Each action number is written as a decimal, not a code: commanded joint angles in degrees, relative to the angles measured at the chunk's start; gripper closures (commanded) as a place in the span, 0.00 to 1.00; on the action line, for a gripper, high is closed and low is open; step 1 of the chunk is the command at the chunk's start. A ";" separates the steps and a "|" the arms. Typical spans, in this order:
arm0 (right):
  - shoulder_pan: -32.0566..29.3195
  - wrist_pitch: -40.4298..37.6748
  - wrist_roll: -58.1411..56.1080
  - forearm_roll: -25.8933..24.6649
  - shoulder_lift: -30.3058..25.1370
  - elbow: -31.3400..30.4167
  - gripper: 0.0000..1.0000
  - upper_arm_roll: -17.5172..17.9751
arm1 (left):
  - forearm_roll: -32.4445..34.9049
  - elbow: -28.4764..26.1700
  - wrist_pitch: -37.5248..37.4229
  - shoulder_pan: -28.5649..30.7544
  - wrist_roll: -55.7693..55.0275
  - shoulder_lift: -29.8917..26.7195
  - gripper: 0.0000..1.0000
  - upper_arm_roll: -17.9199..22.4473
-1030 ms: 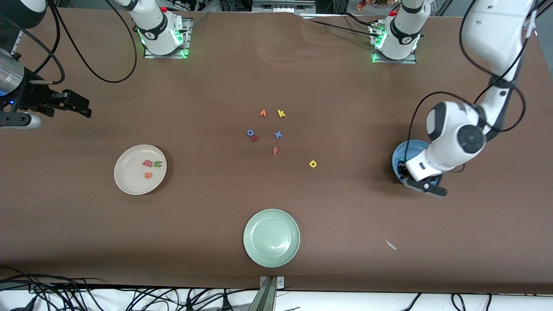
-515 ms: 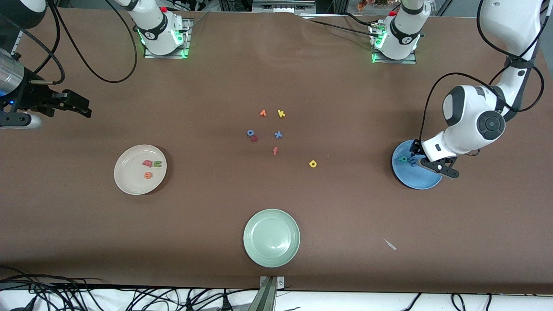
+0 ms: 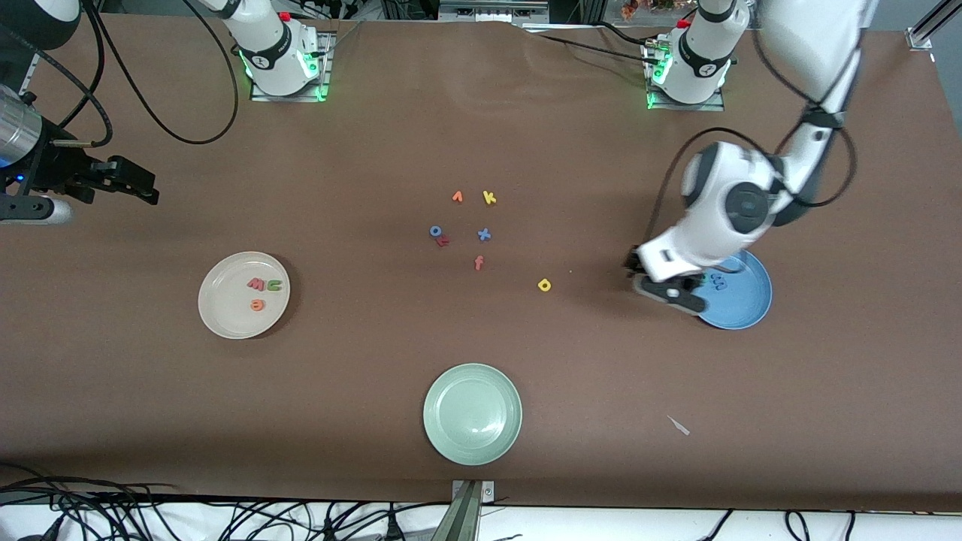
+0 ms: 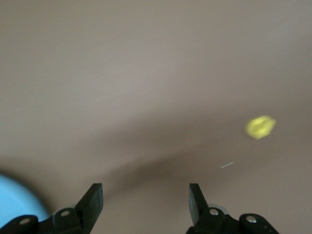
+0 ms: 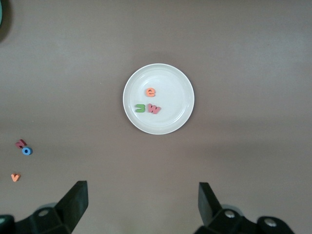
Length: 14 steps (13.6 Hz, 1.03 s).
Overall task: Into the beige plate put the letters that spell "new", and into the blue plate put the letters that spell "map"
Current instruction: 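Move the left gripper to the yellow a and grasp it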
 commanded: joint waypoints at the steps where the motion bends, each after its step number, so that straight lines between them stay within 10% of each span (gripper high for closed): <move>1: -0.48 0.06 0.58 -0.54 -0.28 -0.02 0.00 0.36 | -1.26 10.19 1.46 -6.34 -6.20 10.07 0.20 0.88; 14: -0.48 -0.21 0.66 -0.45 -0.28 -0.02 0.00 0.27 | -0.73 12.69 10.78 -11.90 -9.74 18.27 0.21 1.49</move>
